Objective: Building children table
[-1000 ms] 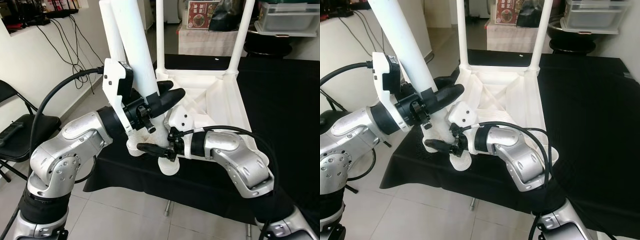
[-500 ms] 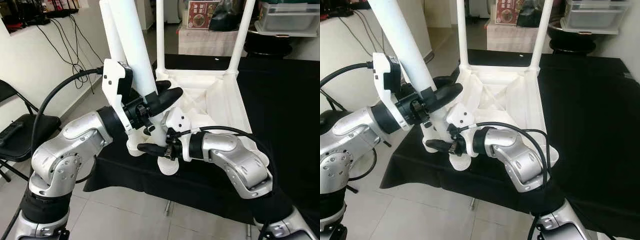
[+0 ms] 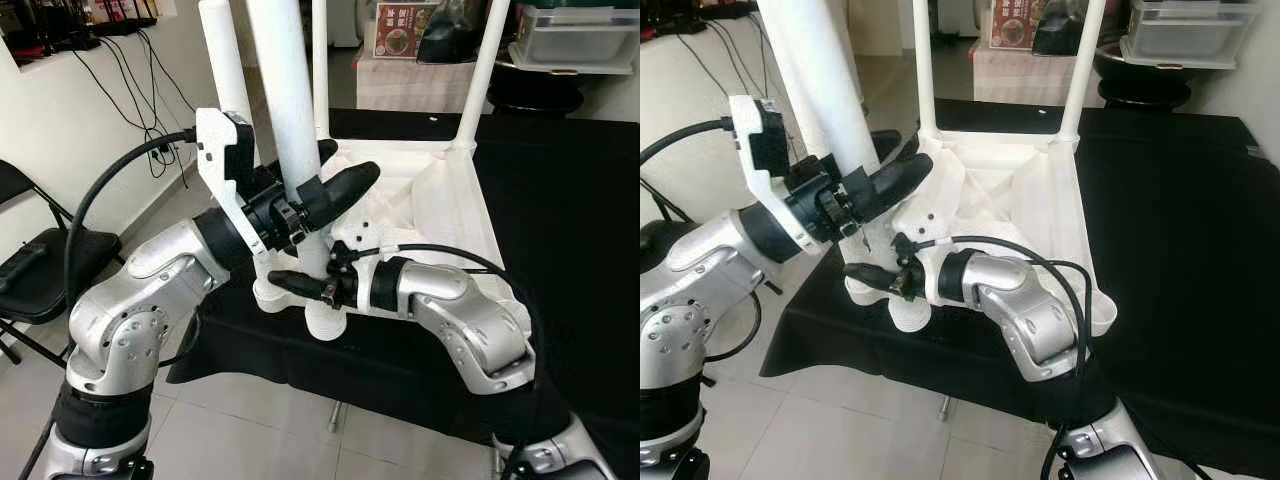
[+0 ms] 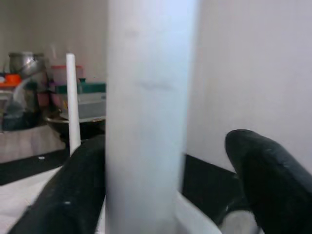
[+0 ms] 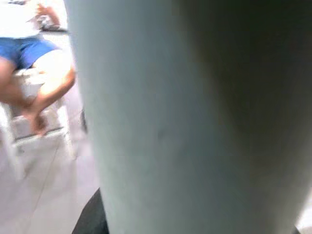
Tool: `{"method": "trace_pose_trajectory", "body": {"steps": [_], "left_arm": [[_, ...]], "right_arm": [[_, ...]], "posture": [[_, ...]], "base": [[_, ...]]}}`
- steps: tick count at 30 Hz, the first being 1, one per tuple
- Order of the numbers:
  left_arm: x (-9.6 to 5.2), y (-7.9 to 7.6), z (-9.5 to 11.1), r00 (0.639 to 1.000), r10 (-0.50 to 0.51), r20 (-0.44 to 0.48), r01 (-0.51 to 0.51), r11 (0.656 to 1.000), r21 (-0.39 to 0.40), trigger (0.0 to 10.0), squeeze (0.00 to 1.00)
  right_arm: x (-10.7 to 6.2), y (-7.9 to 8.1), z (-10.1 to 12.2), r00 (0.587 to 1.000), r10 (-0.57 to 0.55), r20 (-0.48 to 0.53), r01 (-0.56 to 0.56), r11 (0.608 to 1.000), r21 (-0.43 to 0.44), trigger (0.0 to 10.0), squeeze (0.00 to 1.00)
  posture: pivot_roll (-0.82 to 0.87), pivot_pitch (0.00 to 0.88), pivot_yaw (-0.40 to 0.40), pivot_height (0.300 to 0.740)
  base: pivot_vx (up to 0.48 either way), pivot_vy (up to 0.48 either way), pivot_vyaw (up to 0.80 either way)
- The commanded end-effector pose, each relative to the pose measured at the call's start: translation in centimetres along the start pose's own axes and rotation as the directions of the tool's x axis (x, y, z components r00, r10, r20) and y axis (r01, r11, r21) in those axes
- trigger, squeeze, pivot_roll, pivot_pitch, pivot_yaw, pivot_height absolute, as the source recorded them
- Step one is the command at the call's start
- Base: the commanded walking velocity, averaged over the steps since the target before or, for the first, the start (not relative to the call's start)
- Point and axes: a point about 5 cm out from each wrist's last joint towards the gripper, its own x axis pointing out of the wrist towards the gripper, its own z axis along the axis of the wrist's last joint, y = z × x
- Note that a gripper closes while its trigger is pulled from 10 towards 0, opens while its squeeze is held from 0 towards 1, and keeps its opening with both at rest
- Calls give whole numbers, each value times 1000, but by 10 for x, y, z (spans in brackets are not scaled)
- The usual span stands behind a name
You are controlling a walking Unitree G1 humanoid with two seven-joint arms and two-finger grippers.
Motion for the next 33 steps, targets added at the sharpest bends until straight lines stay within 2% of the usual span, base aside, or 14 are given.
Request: {"method": "trace_pose_trajectory", "body": {"steps": [1,7,11,12,13,16,17,18,19,20,23,24,29,33], "left_arm": [[-3,-9,6,999,-54,9,53,998,20,10000,1000],[-7,-5,15,1000,-11,26,10,998,56,10000,1000],[-5,4,27,994,78,77,-86,990,109,10000,1000],[-4,3,27,993,79,84,-87,991,101,10000,0],[-4,3,27,993,79,84,-87,991,101,10000,0],[-4,0,15,993,96,68,-101,991,84,10000,0],[-4,0,15,993,96,68,-101,991,84,10000,0],[-6,1,2,990,138,40,-141,987,84,10000,0],[-8,1,-9,984,180,15,-180,981,76,10000,0],[-8,1,-9,984,180,15,-180,981,76,10000,0],[-26,5,-51,930,354,-97,-349,935,65,10000,0],[-26,5,-51,930,354,-97,-349,935,65,10000,0],[-68,5,-92,802,555,-222,-563,826,32,10000,0],[-89,-5,-101,736,627,-254,-625,774,101,10000,0]], "right_arm": [[-13,-21,-1,993,-114,0,114,993,39,0,0],[-34,-46,-4,976,-218,-16,218,976,-14,0,0],[-51,-70,-7,930,-366,-44,363,930,-60,0,0],[-55,-79,-5,901,-432,-31,431,901,-52,0,0],[-55,-79,-5,901,-432,-31,431,901,-52,0,0],[-66,-96,1,818,-574,22,575,818,-4,0,0],[-66,-96,1,818,-574,22,575,818,-4,0,0],[-65,-95,3,823,-567,39,567,824,15,6471,0],[-63,-92,4,832,-553,51,552,833,29,10000,0],[-63,-92,4,832,-553,51,552,833,29,10000,0],[-52,-78,1,864,-498,78,493,867,72,10000,0],[-52,-78,1,864,-498,78,493,867,72,10000,0],[-38,-53,-11,881,-461,108,453,887,88,10000,0],[-35,-42,-15,892,-432,130,424,902,84,10000,0]], "posture": [[-74,30,16,740],[-73,27,11,740],[-75,26,11,740],[-76,25,11,740],[-76,25,11,740],[-81,27,14,740],[-81,27,14,740],[-84,30,18,740],[-84,30,18,740],[-84,30,18,740],[-88,35,15,740],[-88,35,15,740],[-91,39,2,740],[-88,47,-7,740]], "base": [[0,0,0],[0,0,0],[0,0,0],[0,0,0],[0,0,0],[0,0,0],[0,0,0],[0,0,0],[0,0,0],[0,0,0],[0,0,0],[0,0,0],[0,0,0],[0,0,0]]}}
